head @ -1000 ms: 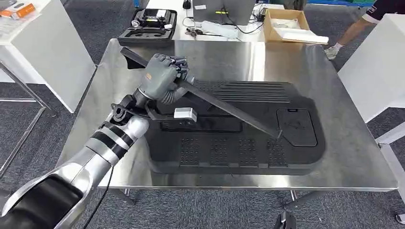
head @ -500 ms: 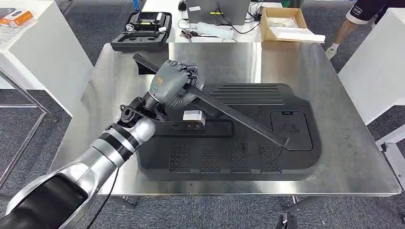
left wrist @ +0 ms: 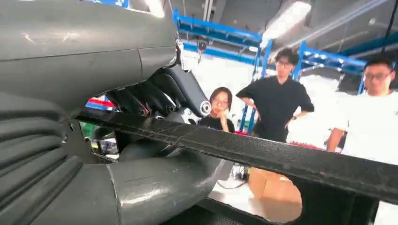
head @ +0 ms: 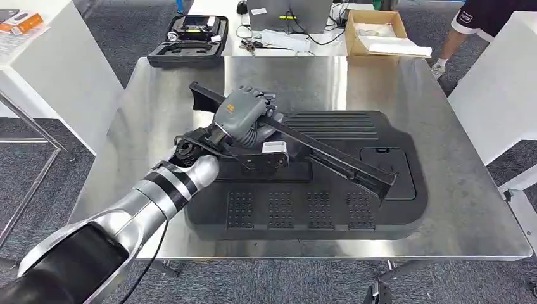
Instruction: Take the parts from the cabinet and place them on the table.
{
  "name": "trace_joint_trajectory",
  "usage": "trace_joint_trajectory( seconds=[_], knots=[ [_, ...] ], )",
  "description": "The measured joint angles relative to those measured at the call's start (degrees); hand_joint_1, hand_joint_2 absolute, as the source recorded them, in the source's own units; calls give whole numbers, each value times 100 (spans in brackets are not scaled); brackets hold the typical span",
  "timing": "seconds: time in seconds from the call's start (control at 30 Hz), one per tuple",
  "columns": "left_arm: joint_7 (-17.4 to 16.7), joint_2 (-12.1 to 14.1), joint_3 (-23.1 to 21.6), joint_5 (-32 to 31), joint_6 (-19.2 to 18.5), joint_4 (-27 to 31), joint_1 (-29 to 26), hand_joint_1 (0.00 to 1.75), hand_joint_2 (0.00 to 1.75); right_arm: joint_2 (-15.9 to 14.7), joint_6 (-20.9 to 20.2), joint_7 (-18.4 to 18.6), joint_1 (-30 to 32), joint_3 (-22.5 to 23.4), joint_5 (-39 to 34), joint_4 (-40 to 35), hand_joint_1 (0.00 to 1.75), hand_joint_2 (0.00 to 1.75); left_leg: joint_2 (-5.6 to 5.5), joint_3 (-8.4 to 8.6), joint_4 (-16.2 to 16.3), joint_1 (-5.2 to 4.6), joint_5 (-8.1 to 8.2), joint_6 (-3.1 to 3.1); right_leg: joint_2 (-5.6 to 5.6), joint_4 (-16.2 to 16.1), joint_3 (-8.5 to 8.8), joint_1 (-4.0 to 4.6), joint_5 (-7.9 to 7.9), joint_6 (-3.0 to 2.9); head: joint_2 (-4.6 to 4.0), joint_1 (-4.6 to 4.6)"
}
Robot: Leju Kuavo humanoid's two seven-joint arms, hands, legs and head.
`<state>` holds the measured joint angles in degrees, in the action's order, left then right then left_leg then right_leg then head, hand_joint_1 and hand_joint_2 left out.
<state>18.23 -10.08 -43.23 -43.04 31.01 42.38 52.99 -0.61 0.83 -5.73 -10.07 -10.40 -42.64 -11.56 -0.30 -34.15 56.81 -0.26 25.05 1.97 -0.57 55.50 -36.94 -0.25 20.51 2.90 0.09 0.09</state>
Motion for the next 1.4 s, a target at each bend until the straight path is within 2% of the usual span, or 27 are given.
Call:
trace_joint_trajectory(
  seconds=[0.13,0.4,0.8,0.97,1.27,1.4],
  knots=[
    [-33,-179,-118,0,-26,-319,117,175,175,44,0,20,-1,0,13,0,0,0,-3,-1,3,-35,1,2,1,-1,4,-31,0,1,0,0],
    [-46,-262,-197,2,-13,-520,215,175,175,70,-4,33,-5,0,42,0,0,0,-10,0,4,-46,1,3,4,-1,4,-40,0,2,0,0],
    [-387,-712,-312,-2,-26,-1268,734,175,175,127,2,127,-31,0,131,0,0,0,-10,0,5,-46,1,4,4,-1,4,-40,0,2,0,0],
    [-439,-787,-350,-20,-44,-1438,857,175,175,144,4,133,-33,0,131,0,0,0,-11,0,5,-46,1,4,4,-1,4,-40,0,2,0,-2],
    [-861,-909,-514,-205,-315,-1731,1003,175,175,203,4,157,-33,0,131,0,0,0,-11,0,5,-47,1,4,4,-1,4,-40,0,2,0,-2],
    [-933,-913,-607,-212,-332,-1801,1039,175,175,227,4,160,-32,0,131,0,0,0,-11,0,5,-47,1,4,4,-1,4,-40,0,2,0,-2]
  ],
)
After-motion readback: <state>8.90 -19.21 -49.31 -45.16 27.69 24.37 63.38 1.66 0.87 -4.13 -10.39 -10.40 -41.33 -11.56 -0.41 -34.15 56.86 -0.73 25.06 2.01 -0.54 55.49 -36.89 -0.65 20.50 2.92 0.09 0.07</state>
